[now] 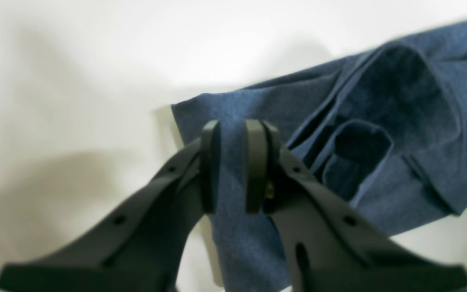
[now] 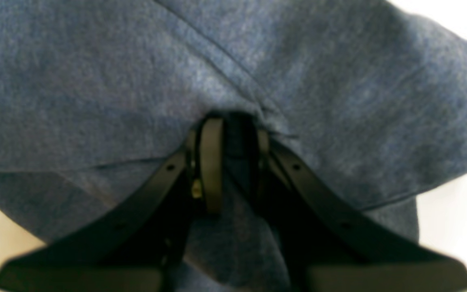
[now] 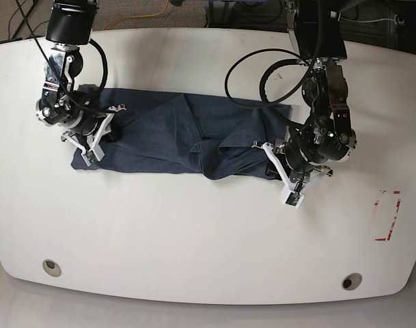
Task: Layout the t-shirt on the table in an organized manner, then fold the t-shirt properly
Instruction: 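Lay the folded end down and adjust it with the left gripper, then move the left gripper back to the strip's end and grasp it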
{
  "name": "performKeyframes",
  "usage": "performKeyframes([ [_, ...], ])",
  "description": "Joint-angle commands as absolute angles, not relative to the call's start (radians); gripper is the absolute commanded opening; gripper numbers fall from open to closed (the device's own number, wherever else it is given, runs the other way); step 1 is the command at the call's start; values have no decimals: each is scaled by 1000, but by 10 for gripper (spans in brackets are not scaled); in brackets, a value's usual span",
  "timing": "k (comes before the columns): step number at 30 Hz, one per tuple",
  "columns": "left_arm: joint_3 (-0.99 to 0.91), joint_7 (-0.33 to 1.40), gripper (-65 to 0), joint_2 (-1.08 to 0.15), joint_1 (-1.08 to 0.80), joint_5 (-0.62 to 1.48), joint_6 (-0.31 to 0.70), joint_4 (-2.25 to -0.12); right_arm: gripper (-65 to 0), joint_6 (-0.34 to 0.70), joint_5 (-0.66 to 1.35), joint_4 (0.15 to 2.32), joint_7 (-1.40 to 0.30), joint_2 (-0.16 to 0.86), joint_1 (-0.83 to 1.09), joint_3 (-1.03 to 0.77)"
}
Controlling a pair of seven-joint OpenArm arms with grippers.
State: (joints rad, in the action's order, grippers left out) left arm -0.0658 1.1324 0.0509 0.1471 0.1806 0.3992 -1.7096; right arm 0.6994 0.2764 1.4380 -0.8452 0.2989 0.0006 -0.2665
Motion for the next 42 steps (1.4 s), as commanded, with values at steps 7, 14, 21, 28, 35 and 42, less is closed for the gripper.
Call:
performKeyframes([
  [7,42,1121,-575,50,159,194,400,-1690,-549,698,257,1440,-877,309,-2,-265],
  [14,160,1164,-574,50,159,199,444,-1690,-549,698,257,1440,-877,309,-2,-265],
  [21,249,1201,-574,51,162,197,676,-1747,-549,698,257,1440,-877,309,-2,-266],
  [28,240,1202,-574,47,166,197,698,-1850,-549,698,257,1440,-877,309,-2,-266],
  [35,93,1202,-574,36,176,197,698,-1867,-549,698,257,1440,-877,309,-2,-266],
  [42,-47,1198,-574,33,177,194,698,-1808,-549,698,257,1440,-877,309,-2,-268],
])
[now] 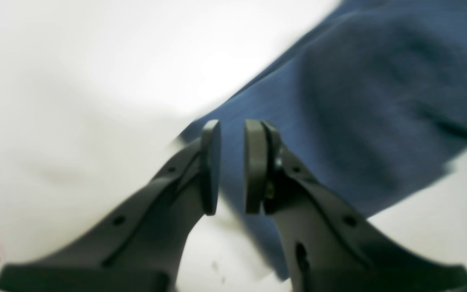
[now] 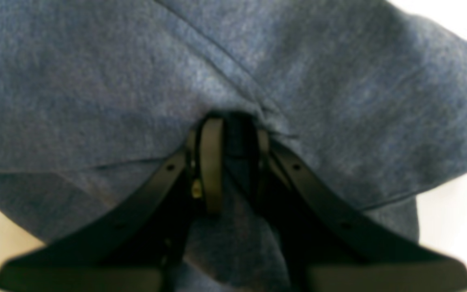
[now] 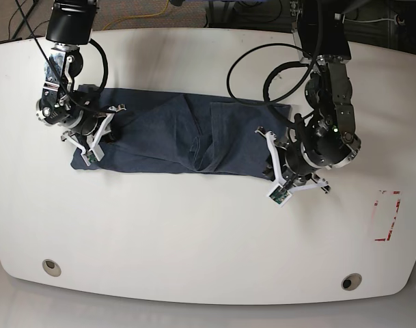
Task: Layout the t-shirt on the table in an organized manner, then fold the t-shirt properly
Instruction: 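Move the left gripper back to the strip's end and grasp it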
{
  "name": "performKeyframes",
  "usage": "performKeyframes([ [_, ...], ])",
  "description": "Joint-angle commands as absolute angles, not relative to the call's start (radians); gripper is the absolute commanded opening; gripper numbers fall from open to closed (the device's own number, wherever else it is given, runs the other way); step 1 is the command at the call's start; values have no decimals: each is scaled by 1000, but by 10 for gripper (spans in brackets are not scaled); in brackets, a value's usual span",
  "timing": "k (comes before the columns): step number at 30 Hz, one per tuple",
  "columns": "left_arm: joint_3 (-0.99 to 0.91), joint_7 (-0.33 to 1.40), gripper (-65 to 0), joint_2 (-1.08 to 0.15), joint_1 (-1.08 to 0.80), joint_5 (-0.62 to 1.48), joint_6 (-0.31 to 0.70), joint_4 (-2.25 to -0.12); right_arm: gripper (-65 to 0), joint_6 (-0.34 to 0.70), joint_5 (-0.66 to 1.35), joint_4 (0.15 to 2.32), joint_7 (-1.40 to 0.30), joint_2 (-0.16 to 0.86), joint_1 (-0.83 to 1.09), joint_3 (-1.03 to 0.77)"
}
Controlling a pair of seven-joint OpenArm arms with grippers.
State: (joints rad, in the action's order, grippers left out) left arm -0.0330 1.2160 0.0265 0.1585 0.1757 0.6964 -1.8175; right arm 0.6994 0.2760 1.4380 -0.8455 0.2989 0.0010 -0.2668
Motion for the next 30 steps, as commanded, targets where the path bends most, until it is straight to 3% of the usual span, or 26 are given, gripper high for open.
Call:
performKeyframes([
  [1,-67,1198,-574,33,177,194,698,-1794,-549,698,257,1440,-877,309,-2,-268],
  [8,-176,1194,-574,33,176,197,698,-1712,-549,698,257,1440,-877,309,-2,-268],
  [30,-179,1066,-574,-19,176,196,698,-1389,-547,698,257,1442,-877,295,-8,-272],
])
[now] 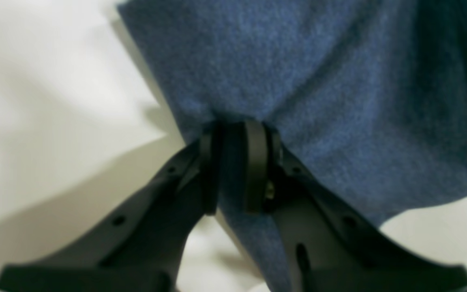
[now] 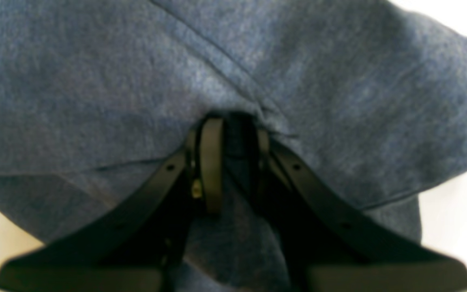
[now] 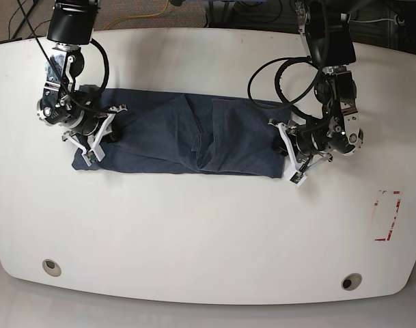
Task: Layout the t-shirt on the table in an organized manner, then fold the t-shirt properly
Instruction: 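Move the left gripper back to the strip's end and grasp it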
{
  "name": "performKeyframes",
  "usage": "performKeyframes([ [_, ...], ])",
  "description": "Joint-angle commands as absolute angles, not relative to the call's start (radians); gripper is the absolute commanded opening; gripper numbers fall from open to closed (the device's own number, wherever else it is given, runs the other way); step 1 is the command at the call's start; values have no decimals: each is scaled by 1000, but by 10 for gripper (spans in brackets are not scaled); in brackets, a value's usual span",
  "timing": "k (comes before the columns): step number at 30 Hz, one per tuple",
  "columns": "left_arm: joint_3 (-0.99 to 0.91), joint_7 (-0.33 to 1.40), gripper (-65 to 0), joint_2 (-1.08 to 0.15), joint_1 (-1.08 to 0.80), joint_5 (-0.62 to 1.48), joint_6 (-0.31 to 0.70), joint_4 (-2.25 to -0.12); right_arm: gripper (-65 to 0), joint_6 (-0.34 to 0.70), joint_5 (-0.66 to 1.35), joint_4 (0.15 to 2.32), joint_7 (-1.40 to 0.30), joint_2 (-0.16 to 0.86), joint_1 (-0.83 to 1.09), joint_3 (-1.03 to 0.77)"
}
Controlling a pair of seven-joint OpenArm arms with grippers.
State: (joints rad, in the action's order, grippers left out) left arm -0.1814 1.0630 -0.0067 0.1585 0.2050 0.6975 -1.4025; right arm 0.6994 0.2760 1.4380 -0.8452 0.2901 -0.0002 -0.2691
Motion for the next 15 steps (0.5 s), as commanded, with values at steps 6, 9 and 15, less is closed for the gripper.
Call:
performKeyframes([
  [6,-179,1064,-574,-44,176,199,698,-1356,-539,698,257,1471,-878,289,-27,-298],
  [9,-180,1064,-574,-45,171,199,698,-1357,-490,698,259,1521,-901,288,-28,-323],
  [15,-183,1064,-574,-77,170,199,698,-1357,-238,698,294,1669,-1066,252,-70,-407],
])
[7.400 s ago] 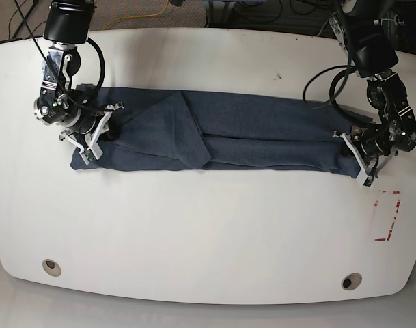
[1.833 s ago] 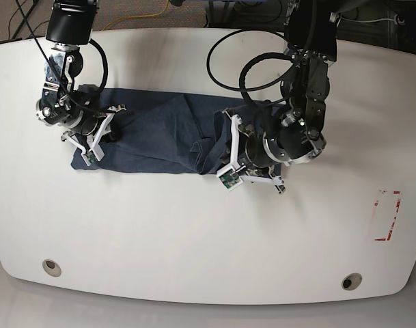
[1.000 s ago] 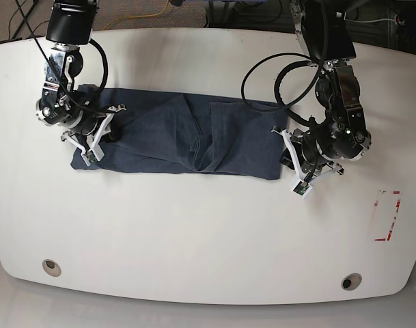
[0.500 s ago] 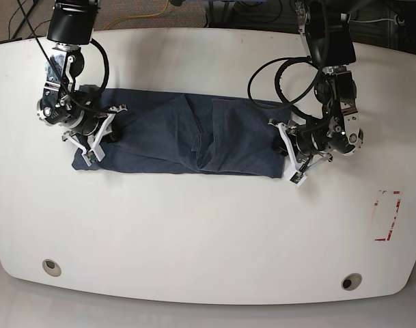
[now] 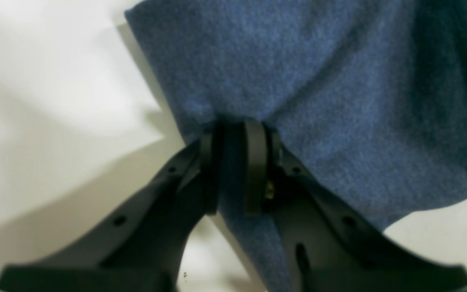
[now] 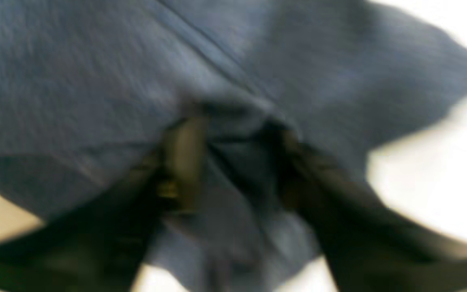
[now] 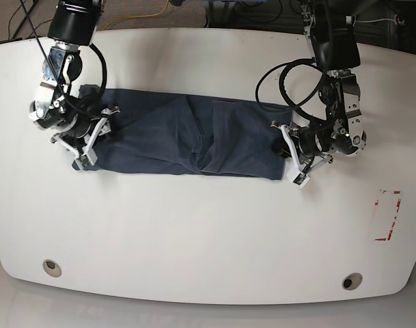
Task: Layout the t-shirt on the table in an organized manner, then fold the t-shirt properly
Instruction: 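Move the left gripper back to the strip's end and grasp it, then grasp the opposite strip end with the right gripper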
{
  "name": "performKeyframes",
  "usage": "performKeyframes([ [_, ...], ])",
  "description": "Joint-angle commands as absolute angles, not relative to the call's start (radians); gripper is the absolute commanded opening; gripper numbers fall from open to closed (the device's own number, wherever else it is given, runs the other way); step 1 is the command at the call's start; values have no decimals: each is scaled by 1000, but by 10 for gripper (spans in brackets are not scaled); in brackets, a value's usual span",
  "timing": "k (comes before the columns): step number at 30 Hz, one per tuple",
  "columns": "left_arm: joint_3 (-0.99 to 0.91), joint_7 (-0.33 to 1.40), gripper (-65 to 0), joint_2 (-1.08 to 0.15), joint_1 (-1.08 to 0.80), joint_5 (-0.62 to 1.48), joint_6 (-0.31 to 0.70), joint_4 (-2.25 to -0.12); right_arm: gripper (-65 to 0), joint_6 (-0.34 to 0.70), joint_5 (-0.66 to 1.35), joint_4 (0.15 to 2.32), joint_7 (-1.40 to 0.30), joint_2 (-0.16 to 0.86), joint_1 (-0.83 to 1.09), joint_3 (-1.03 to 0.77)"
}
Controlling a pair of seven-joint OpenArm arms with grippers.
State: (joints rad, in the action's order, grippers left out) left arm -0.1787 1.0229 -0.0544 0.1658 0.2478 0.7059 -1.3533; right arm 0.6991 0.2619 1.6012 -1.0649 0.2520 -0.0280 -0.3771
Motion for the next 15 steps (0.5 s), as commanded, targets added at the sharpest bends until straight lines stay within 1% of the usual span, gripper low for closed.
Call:
performKeyframes([
  [1,-183,1064,-574,-77,170,199,698,-1357,-205,698,305,1690,-1089,246,-74,-426],
  [2,-183,1064,-574,-81,170,199,698,-1357,-160,698,321,1719,-1119,242,-84,-453],
  [4,-183,1064,-574,-79,170,199,698,-1357,-97,698,351,1759,-1170,236,-90,-504],
  [7,-183,1064,-574,-81,168,199,698,-1357,-33,698,423,1787,-1237,234,-110,-585],
  [10,-183,1064,-574,-81,168,199,698,-1357,-17,698,489,1755,-1303,242,-136,-659],
  [15,-183,1064,-574,-82,168,199,698,-1357,-17,698,562,1636,-1371,255,-170,-756],
])
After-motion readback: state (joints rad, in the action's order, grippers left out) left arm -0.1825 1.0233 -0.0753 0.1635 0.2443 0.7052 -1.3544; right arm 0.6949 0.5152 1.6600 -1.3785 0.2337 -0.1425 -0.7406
